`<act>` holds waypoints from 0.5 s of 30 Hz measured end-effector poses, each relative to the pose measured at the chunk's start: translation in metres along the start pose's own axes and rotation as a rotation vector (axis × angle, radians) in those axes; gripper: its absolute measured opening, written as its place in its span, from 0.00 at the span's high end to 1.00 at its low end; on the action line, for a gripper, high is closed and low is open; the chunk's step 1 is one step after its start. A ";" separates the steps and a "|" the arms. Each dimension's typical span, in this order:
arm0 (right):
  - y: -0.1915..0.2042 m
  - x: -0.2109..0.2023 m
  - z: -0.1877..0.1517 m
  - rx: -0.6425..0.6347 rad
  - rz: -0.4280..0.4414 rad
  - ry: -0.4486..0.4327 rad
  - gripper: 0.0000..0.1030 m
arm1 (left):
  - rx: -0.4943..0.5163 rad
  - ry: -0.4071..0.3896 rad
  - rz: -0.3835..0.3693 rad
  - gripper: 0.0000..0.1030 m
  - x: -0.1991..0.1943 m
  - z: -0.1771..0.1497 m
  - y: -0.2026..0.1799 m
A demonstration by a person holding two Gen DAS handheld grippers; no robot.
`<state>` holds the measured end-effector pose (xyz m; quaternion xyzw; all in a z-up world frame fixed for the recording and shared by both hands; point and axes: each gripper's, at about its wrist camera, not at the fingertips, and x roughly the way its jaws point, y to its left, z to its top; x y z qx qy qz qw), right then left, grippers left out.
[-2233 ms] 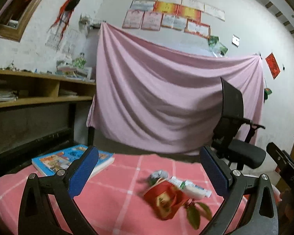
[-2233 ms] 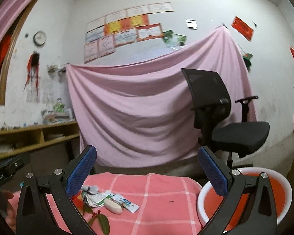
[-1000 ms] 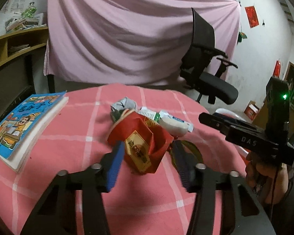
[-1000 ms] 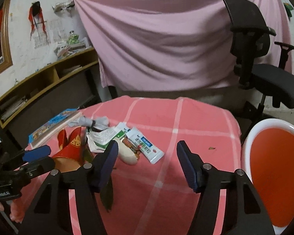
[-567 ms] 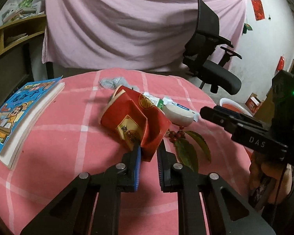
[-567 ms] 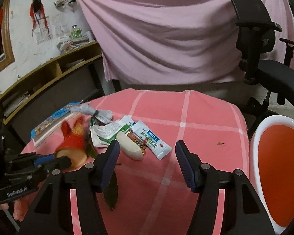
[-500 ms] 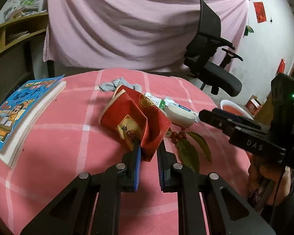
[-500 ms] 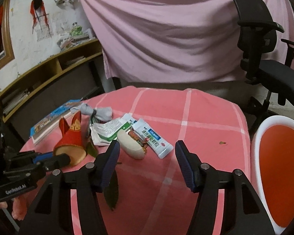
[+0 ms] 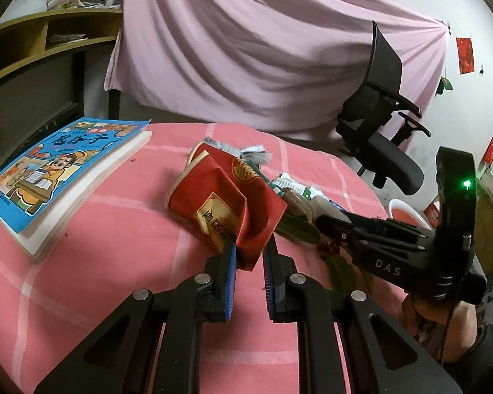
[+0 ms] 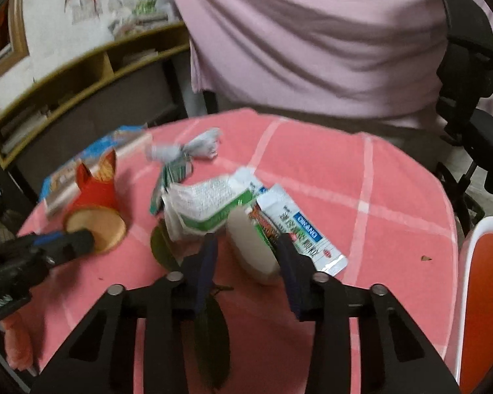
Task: Collect trash
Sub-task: 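Grasp the red-and-gold packet with the left tool while the right tool grasps the white soap bar, then lift both items over the orange bucket and open both tools to drop them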
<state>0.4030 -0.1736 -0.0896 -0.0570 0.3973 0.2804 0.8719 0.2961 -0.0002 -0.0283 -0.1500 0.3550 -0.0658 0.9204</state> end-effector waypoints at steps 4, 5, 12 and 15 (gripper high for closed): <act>0.002 -0.008 -0.004 -0.019 0.008 -0.029 0.83 | -0.010 0.000 0.006 0.88 0.000 0.000 0.001; 0.004 -0.012 -0.006 -0.030 0.009 -0.039 0.84 | -0.008 -0.006 0.010 0.88 -0.001 0.000 0.000; 0.022 -0.028 -0.012 -0.101 -0.033 -0.129 0.84 | 0.050 -0.114 0.022 0.90 -0.018 -0.006 -0.019; 0.023 -0.042 -0.014 -0.106 -0.048 -0.209 0.84 | 0.079 -0.167 0.024 0.90 -0.026 -0.008 -0.026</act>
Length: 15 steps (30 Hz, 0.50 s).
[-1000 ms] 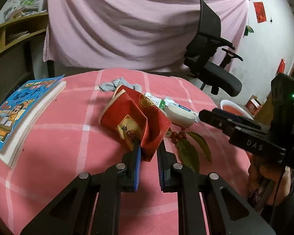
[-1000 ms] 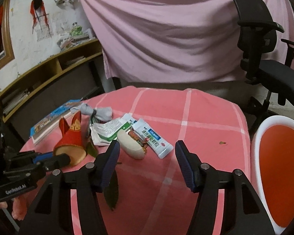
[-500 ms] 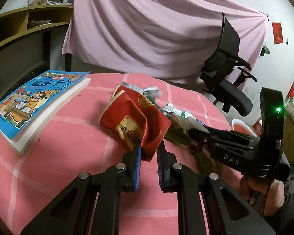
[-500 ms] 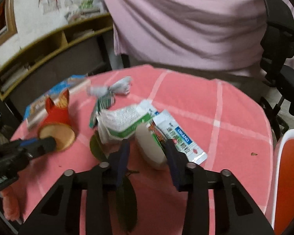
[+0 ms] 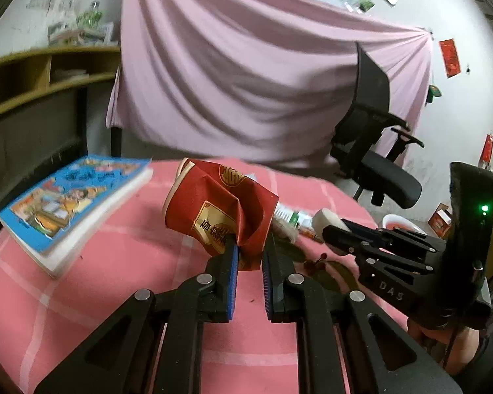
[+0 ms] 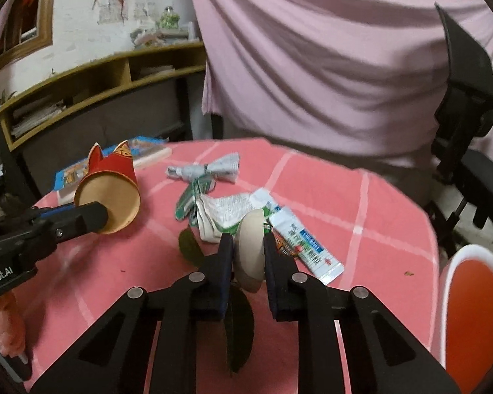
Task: Collect trash
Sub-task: 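Lift both items over the orange bucket and open both tools to drop them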
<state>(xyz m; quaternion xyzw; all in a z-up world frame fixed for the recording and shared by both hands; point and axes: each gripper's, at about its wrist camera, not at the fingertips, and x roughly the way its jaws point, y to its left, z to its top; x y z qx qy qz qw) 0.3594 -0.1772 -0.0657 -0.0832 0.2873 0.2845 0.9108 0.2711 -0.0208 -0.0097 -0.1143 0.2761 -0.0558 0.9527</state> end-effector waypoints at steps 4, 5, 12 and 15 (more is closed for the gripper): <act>-0.004 -0.024 -0.002 0.019 -0.022 -0.136 0.84 | 0.029 -0.062 0.010 0.90 -0.010 -0.003 -0.005; -0.005 -0.031 -0.003 0.025 -0.024 -0.173 0.84 | 0.041 -0.081 0.014 0.90 -0.014 -0.004 -0.007; -0.002 -0.064 -0.010 0.016 -0.051 -0.334 0.84 | 0.186 -0.262 0.069 0.90 -0.043 -0.016 -0.036; -0.001 -0.079 -0.013 0.009 -0.071 -0.406 0.84 | 0.261 -0.316 0.093 0.90 -0.049 -0.022 -0.052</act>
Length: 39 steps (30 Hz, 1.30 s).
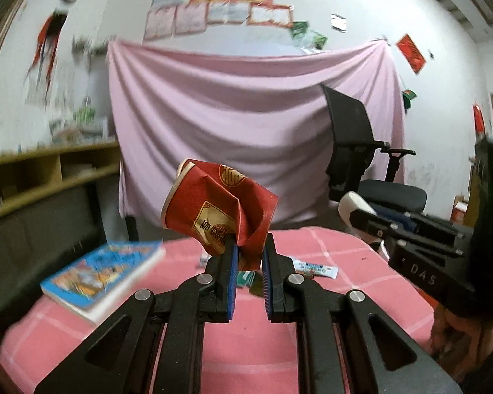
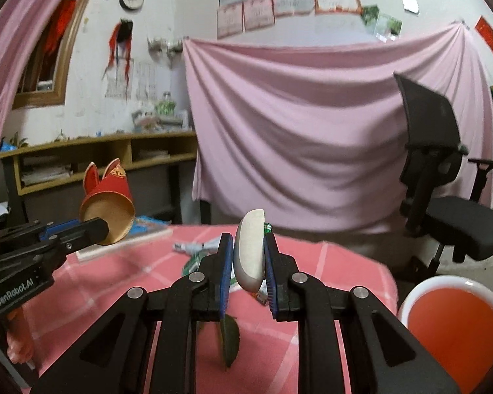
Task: Collect trash
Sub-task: 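Lift both items over the orange bucket and open both tools to drop them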
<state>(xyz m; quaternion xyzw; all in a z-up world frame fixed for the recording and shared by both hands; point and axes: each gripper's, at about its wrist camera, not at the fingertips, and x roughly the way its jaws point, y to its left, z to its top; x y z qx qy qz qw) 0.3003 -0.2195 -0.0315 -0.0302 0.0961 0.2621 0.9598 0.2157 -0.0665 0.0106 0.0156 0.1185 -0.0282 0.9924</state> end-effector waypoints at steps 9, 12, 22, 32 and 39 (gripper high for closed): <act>-0.033 -0.045 0.002 0.001 -0.122 -0.119 0.84 | 0.120 -0.038 -0.096 0.90 0.007 0.020 -0.055; -0.059 -0.060 0.000 0.038 -0.170 -0.132 0.84 | 0.155 -0.037 -0.151 0.90 0.015 0.029 -0.079; -0.156 -0.104 -0.010 0.320 -0.307 -0.127 0.84 | 0.182 0.082 -0.348 0.90 0.064 0.043 -0.173; -0.221 -0.116 -0.043 0.630 -0.399 -0.013 0.84 | 0.147 0.297 -0.470 0.90 0.119 0.033 -0.236; -0.237 -0.114 -0.054 0.698 -0.423 0.087 0.84 | 0.201 0.417 -0.495 0.90 0.138 0.022 -0.261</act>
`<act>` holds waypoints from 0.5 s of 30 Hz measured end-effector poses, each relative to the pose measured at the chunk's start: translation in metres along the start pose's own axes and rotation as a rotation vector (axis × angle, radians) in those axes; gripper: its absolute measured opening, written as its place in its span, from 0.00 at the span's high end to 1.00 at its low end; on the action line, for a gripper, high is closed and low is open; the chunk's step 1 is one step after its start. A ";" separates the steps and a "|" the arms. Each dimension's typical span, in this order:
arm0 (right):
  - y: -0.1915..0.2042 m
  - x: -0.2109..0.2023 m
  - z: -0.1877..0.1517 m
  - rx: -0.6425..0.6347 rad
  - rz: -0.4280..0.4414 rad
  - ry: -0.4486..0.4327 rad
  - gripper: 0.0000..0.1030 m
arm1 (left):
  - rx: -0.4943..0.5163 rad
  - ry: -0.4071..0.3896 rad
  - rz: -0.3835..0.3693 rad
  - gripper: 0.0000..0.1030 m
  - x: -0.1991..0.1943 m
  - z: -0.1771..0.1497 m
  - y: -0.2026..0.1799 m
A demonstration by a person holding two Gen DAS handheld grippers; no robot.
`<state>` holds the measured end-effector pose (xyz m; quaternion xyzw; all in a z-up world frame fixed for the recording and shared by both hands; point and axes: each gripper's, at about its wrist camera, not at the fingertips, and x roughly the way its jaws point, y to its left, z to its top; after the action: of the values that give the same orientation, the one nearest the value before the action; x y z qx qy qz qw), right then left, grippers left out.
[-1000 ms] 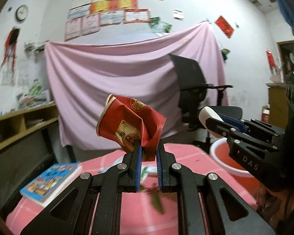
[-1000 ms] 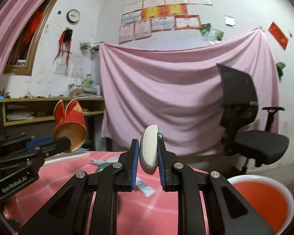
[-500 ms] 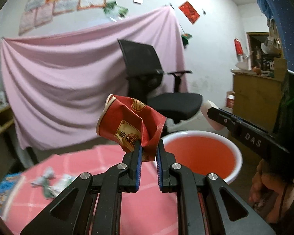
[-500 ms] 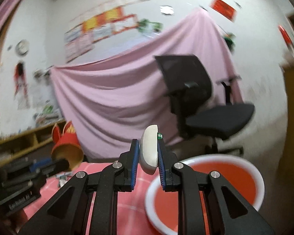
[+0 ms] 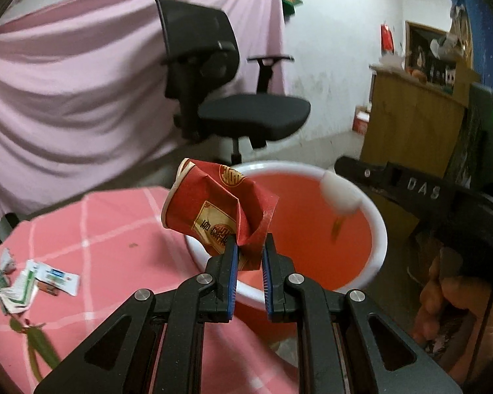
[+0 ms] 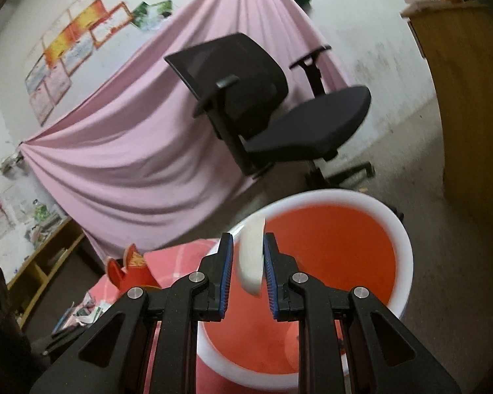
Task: Collect trash
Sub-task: 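Lift both items over the orange bucket and open both tools to drop them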
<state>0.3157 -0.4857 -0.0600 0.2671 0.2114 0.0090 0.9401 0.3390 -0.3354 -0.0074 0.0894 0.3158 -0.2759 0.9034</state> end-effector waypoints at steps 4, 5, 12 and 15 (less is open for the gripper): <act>-0.007 0.003 0.000 0.013 -0.011 0.023 0.84 | -0.058 0.069 -0.045 0.89 0.015 0.001 0.005; -0.008 0.005 0.001 0.019 -0.014 0.032 0.84 | -0.080 0.079 -0.053 0.89 0.017 0.002 0.007; -0.018 0.011 0.002 0.048 -0.036 0.068 0.84 | -0.133 0.101 -0.061 0.74 0.016 0.003 0.017; -0.018 0.011 0.002 0.040 -0.038 0.073 0.84 | -0.146 0.084 -0.051 0.74 0.008 0.001 0.022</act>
<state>0.3245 -0.5006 -0.0723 0.2814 0.2508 -0.0035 0.9262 0.3570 -0.3207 -0.0123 0.0267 0.3747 -0.2711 0.8862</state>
